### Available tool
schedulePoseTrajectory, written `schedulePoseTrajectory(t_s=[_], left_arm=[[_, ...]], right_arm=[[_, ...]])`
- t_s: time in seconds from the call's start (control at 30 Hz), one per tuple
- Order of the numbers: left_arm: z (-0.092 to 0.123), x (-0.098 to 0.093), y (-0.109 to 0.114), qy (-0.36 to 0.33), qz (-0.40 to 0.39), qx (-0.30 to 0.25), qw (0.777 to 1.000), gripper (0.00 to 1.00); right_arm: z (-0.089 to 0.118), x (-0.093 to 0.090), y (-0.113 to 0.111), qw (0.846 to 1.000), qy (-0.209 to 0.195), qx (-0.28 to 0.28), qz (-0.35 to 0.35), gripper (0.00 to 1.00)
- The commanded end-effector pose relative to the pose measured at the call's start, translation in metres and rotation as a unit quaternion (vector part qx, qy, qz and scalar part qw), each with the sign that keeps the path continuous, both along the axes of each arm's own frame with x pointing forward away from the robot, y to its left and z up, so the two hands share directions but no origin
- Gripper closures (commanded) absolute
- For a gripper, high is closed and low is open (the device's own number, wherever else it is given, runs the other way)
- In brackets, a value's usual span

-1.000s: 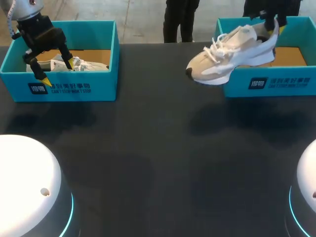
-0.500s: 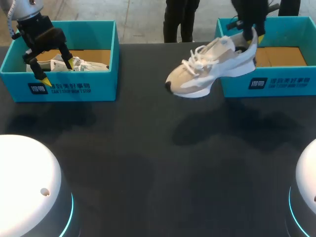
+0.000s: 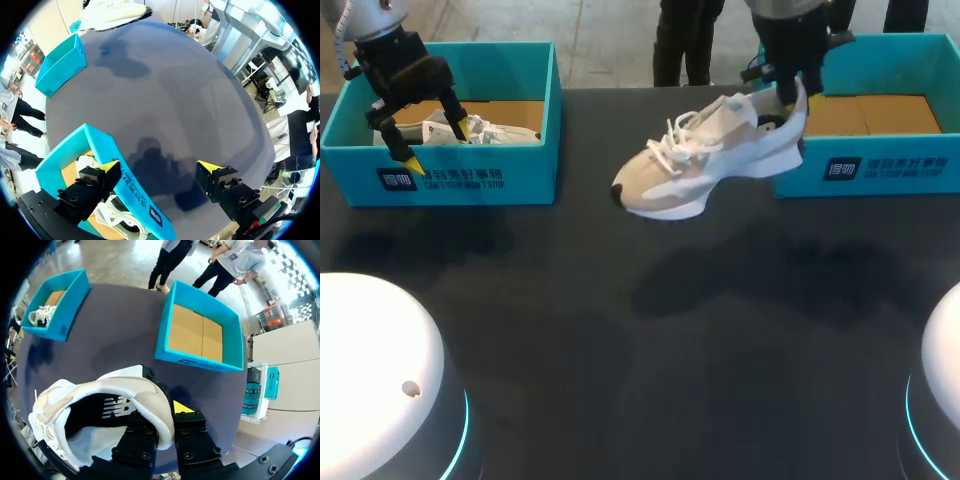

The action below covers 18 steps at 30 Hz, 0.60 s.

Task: Take the shoe out of the shoebox, open the shoe tongue, remove and reinsert the insole, then place the shoe into the shoebox

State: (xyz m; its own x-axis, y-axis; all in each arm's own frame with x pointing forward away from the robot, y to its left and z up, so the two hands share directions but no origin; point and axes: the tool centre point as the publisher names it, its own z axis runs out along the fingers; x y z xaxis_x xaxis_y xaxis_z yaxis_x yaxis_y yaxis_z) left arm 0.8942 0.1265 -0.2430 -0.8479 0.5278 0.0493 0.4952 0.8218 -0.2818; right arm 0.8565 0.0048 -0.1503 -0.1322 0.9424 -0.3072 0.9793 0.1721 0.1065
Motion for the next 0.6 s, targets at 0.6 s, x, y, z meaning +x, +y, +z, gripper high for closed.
schedulePoseTrajectory(t_s=[0.6], left_arm=[[0.0, -0.001, 0.0, -0.002, 0.0, 0.0, 1.0, 0.0]], right_arm=[[-0.007, -0.035, 0.022, 1.0, 0.001, 0.016, -0.02, 1.0]])
